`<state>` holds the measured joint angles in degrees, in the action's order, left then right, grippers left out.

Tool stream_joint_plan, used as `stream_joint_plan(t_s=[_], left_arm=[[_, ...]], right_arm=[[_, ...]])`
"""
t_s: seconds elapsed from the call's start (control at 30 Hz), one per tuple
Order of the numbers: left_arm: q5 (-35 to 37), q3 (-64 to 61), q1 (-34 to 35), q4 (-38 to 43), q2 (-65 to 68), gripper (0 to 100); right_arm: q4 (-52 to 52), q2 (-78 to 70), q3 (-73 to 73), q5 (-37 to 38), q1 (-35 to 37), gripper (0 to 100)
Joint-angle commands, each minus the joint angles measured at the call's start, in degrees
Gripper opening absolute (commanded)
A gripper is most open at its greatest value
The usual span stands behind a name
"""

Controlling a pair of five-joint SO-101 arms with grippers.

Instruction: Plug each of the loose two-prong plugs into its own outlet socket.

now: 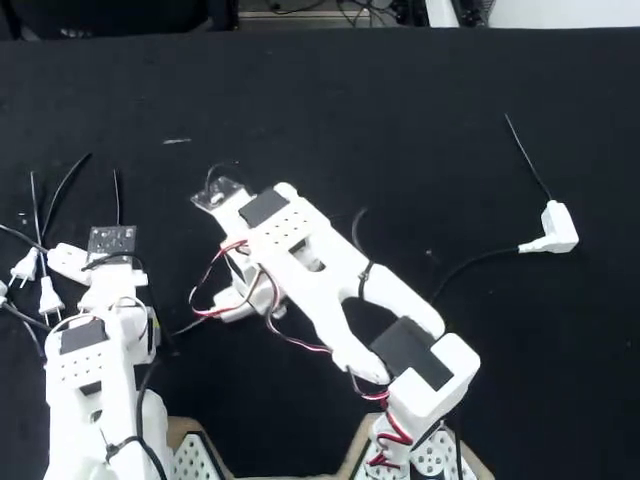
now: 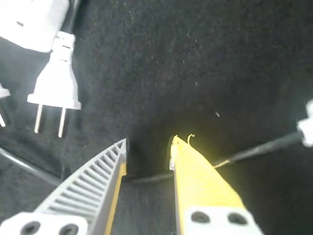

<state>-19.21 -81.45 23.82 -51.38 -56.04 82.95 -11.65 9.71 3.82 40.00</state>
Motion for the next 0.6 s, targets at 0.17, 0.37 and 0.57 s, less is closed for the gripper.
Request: stream_joint_plan(t_s=[0.17, 0.37, 0.57], left_arm=[[-2.7, 0.6, -6.1, -3.4, -0.6, 15], [-2.9, 0.5, -6.1, -3.8, -0.6, 15], [-2.9, 0.4, -6.4, -3.9, -0.6, 15]], right_arm=[[-0.9, 0.7, -5.4, 0.0, 0.5, 1.1], [-1.5, 0.7, -5.5, 0.1, 0.5, 1.1], [-1.8, -2.6, -7.9, 0.2, -1.2, 1.1]])
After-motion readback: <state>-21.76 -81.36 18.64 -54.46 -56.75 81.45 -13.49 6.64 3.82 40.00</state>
